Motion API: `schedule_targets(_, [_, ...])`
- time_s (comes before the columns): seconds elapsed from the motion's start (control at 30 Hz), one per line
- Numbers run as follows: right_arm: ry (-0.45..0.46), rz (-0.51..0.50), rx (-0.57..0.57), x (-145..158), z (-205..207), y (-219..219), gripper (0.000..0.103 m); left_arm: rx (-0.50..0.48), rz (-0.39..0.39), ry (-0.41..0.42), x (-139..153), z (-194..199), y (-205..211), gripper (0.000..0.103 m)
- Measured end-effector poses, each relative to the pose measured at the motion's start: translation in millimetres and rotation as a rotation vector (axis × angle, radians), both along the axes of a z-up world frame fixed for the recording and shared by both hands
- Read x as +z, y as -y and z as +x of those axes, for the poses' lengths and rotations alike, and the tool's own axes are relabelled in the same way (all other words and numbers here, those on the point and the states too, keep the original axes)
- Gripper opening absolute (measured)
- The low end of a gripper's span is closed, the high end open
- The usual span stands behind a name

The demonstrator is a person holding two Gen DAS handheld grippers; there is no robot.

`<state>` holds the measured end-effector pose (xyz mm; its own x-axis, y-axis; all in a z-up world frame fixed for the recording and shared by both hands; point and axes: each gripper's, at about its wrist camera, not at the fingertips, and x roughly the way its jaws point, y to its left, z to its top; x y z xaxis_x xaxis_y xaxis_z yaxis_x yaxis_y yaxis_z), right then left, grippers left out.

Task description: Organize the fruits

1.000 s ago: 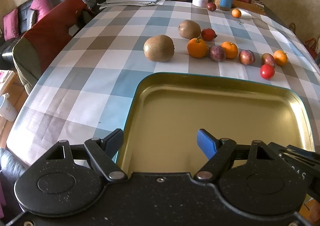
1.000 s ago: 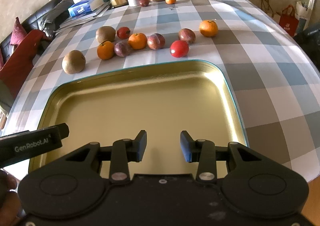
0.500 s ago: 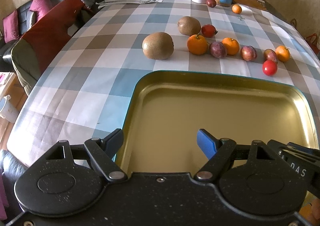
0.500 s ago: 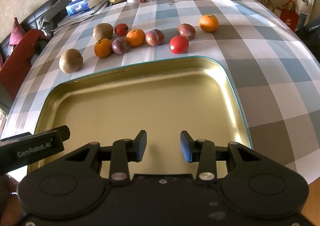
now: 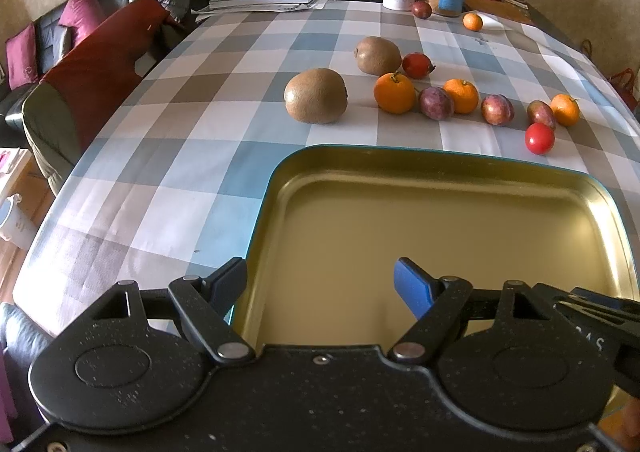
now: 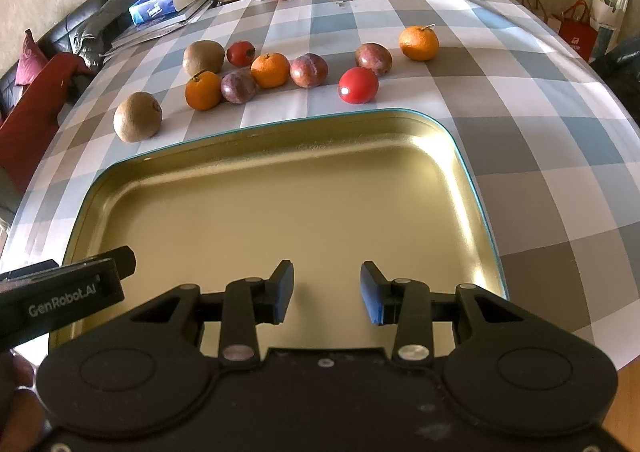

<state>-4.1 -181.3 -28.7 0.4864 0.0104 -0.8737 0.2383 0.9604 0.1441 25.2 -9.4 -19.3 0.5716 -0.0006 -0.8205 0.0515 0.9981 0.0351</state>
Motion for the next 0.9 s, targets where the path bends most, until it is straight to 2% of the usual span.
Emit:
schedule_targets(0.6, [0.000,-0.022,0.002,-1.3,7.5,-0.2,0.040,0.006,-0.018,0.015,1.6,7.1,-1.9,0.081])
schedule_targets(0.9, [0.067,-0.032,-0.013,4.9,15.4,3.1,0.040,0.016,-0.035,0.117,17.3,21.1,-3.2,0.081])
